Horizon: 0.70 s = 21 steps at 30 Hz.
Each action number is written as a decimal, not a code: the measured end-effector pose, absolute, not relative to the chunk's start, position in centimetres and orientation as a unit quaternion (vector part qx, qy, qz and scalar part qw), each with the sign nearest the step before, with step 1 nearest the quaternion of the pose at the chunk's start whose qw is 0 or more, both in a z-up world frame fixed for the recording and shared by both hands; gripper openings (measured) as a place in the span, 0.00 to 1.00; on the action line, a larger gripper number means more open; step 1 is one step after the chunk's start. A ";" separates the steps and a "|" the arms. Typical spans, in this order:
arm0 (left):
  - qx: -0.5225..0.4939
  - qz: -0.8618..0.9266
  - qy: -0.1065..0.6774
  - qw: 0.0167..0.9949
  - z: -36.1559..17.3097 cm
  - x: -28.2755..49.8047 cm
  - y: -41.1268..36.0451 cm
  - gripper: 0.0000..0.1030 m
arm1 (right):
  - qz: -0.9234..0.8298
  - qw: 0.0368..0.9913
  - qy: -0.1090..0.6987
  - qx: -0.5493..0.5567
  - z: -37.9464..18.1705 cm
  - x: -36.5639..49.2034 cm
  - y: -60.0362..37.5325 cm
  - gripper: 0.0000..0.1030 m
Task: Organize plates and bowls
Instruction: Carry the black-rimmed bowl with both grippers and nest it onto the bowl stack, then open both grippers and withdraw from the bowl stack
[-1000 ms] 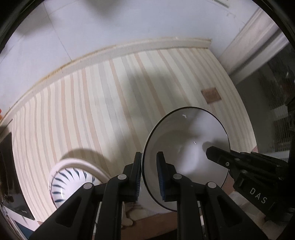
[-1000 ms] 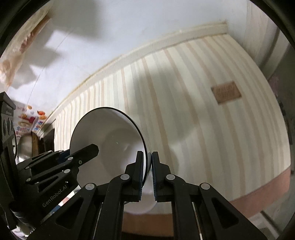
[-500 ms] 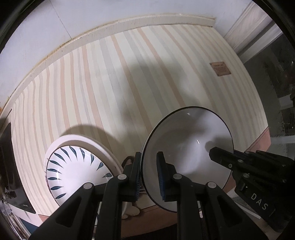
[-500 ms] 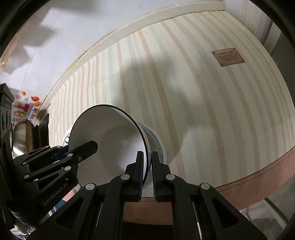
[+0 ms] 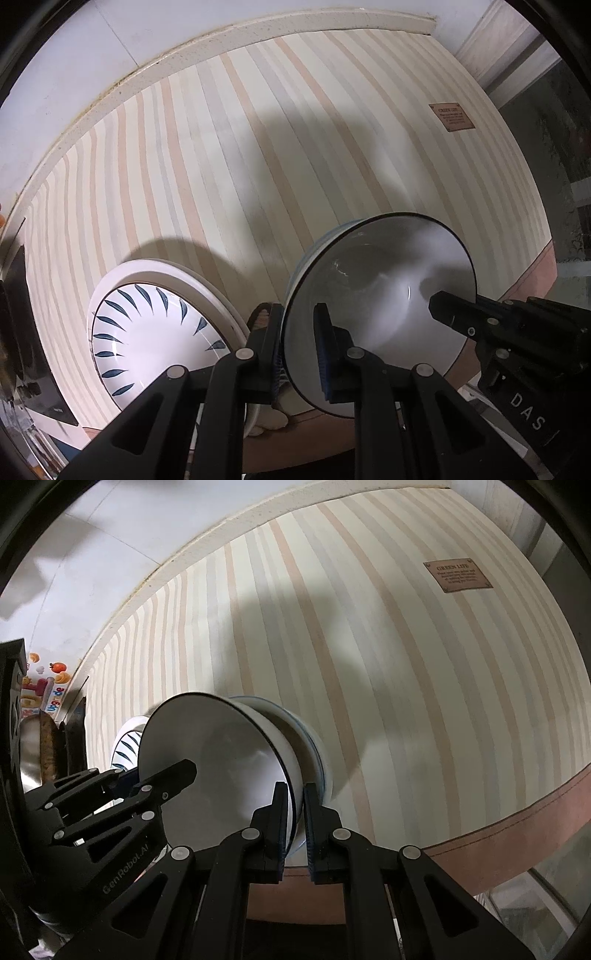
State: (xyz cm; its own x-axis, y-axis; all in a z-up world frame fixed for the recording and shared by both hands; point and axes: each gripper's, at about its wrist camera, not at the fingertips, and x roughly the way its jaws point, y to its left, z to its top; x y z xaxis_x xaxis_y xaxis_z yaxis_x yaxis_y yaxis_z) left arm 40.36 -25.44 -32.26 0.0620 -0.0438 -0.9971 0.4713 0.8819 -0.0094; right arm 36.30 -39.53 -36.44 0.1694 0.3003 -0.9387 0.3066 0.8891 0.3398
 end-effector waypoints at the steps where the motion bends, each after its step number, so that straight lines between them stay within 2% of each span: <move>1: 0.163 -0.181 0.660 0.710 -32.3 40.4 -25.4 0.13 | -0.002 0.727 0.645 0.236 -36.5 36.4 -39.6 0.11; 13: 0.158 -0.185 0.655 0.716 -31.3 39.9 -25.0 0.14 | -0.010 0.731 0.646 0.219 -35.2 36.3 -39.5 0.14; 21: 0.162 -0.201 0.596 0.761 -24.5 37.3 -23.5 0.15 | -0.007 0.766 0.611 0.199 -30.1 33.4 -38.6 0.14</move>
